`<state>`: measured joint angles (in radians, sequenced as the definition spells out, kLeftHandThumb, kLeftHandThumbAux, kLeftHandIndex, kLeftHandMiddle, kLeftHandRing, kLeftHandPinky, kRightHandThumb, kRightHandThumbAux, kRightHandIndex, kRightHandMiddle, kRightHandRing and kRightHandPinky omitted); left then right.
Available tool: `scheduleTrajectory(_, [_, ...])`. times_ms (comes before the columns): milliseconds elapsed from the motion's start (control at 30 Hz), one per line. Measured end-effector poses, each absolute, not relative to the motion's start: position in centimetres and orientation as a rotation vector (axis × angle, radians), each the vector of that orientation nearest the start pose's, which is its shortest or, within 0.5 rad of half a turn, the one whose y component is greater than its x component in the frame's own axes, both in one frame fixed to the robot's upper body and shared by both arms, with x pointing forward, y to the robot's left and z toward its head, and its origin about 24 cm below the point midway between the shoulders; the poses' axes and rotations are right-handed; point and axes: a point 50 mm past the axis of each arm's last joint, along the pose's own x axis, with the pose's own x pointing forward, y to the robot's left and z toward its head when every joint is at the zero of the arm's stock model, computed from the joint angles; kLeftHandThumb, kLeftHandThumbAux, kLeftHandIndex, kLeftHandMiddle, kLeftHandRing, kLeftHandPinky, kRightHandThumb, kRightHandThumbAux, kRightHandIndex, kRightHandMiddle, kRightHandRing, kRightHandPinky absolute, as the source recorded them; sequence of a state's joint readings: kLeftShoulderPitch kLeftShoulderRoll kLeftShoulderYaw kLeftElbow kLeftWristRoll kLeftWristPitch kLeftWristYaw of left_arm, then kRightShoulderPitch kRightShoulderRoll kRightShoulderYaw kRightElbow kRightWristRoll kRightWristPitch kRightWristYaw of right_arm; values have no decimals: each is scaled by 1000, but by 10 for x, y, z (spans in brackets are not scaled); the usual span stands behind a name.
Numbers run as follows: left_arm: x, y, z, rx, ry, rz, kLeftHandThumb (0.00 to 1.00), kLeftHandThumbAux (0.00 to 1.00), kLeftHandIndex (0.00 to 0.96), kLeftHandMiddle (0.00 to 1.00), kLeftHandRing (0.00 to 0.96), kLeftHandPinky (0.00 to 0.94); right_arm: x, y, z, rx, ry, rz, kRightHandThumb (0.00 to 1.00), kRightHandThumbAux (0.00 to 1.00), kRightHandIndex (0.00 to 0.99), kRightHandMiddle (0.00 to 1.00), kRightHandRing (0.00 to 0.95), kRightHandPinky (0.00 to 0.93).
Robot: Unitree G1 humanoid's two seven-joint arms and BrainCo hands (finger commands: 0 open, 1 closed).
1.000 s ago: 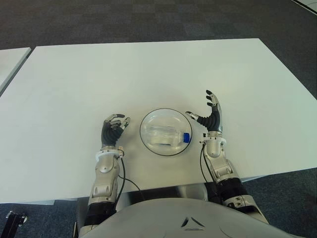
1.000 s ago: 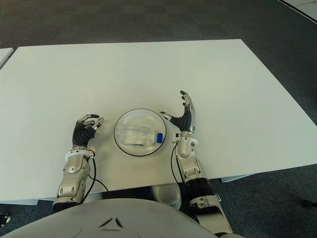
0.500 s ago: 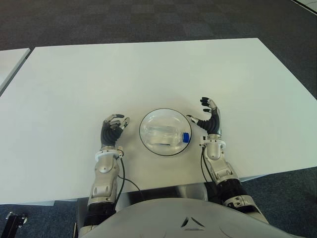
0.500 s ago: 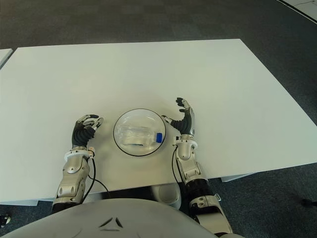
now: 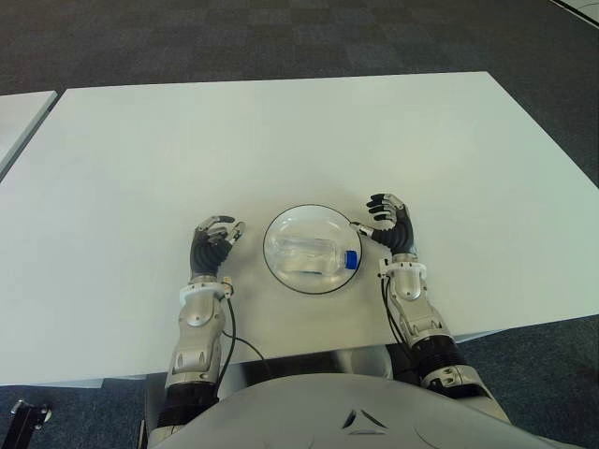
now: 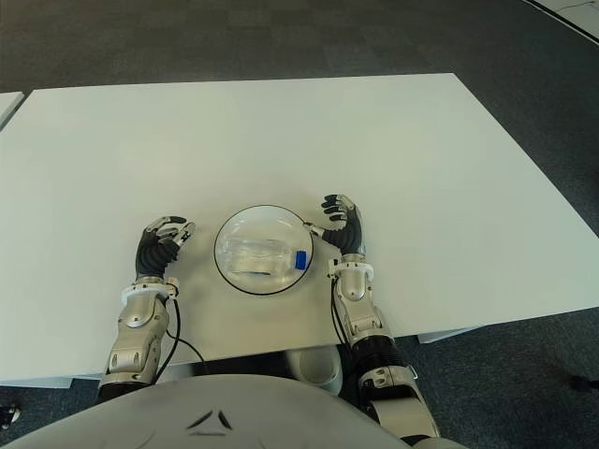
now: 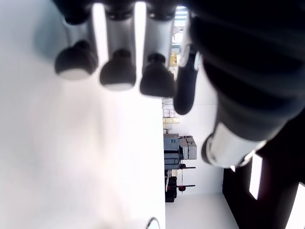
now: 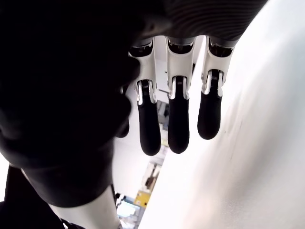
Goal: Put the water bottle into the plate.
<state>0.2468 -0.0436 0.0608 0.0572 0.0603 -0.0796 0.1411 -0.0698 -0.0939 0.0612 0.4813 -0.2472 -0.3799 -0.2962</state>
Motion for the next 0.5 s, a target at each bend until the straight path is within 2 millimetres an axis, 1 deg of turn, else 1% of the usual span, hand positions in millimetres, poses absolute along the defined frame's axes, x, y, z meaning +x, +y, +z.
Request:
scheduleTrajectory(33, [192,177,-17,41,217,263,702,721,438,851,863,864,251,-161,-12,-324,-7,-121,698,781,400,468,458,462])
scheduleTrajectory(133, [192,178,-17,45,216,262,702,721,438,851,861,856,251,-160,-14,-315,15,-114,707,749,413,477,471,478])
scheduleTrajectory(233, [192,178,-17,48,216,262,703,721,438,844,853,847,251,-160,-14,-312,21,-113,707,737,419,483,488,505])
scheduleTrajectory(500, [192,179,-17,49,214,262,702,721,437,834,845,843,252,-159,-13,-308,26,-97,706,732,423,486,507,532])
